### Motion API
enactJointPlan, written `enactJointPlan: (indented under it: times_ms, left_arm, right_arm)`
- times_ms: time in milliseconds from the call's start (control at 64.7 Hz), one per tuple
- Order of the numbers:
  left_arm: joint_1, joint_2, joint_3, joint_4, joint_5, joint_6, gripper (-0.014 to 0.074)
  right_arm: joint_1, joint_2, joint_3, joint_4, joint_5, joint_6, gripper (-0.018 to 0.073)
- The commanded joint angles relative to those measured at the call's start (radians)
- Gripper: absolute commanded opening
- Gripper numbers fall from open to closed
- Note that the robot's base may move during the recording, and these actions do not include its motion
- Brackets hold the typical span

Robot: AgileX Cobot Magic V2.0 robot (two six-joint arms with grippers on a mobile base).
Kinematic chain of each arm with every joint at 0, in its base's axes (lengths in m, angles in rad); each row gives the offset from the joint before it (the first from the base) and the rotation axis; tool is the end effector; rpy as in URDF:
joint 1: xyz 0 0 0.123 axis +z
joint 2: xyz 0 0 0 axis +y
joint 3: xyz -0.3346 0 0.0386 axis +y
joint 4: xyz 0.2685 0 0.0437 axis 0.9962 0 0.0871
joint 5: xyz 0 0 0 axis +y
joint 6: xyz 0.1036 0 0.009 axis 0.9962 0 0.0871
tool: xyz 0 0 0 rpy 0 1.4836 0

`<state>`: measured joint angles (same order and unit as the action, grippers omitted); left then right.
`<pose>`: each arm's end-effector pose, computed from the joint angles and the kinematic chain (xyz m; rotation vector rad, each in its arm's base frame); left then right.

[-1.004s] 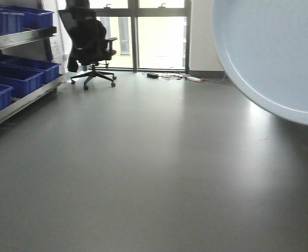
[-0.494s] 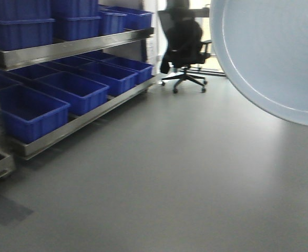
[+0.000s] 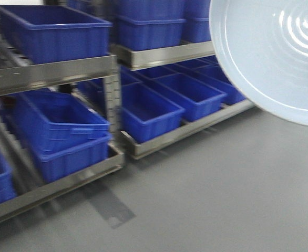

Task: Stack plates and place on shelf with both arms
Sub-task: 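Drive the base to the blue-bin shelf holding the plates in the right gripper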

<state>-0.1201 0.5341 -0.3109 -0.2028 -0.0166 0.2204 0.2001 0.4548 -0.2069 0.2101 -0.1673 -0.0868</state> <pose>0.1057 -0.0124 0.2973 0.1139 1.6872 -0.0740 0.0902 0.0146 0.2814 -0.0352 1.5718 0.2247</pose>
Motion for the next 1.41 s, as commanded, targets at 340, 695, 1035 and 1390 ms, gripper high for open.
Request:
enactJointPlan:
  times_ms: [340, 695, 1035, 1390]
  left_arm:
    - [0.004, 0.002, -0.039, -0.003, -0.08, -0.004, 0.0082]
    - [0.004, 0.002, -0.039, -0.003, -0.08, -0.004, 0.0082]
    - [0.004, 0.002, -0.039, -0.003, -0.08, -0.004, 0.0082]
    - [0.004, 0.002, -0.039, -0.003, -0.08, -0.004, 0.0082]
  right_arm:
    - [-0.004, -0.001, -0.033, -0.009, -0.099, -0.002, 0.0056]
    - [-0.004, -0.001, -0.033, -0.009, -0.099, -0.002, 0.0056]
    - [-0.004, -0.001, -0.033, -0.009, -0.099, -0.002, 0.0056]
    - [-0.004, -0.001, -0.033, -0.009, -0.099, -0.002, 0.0056]
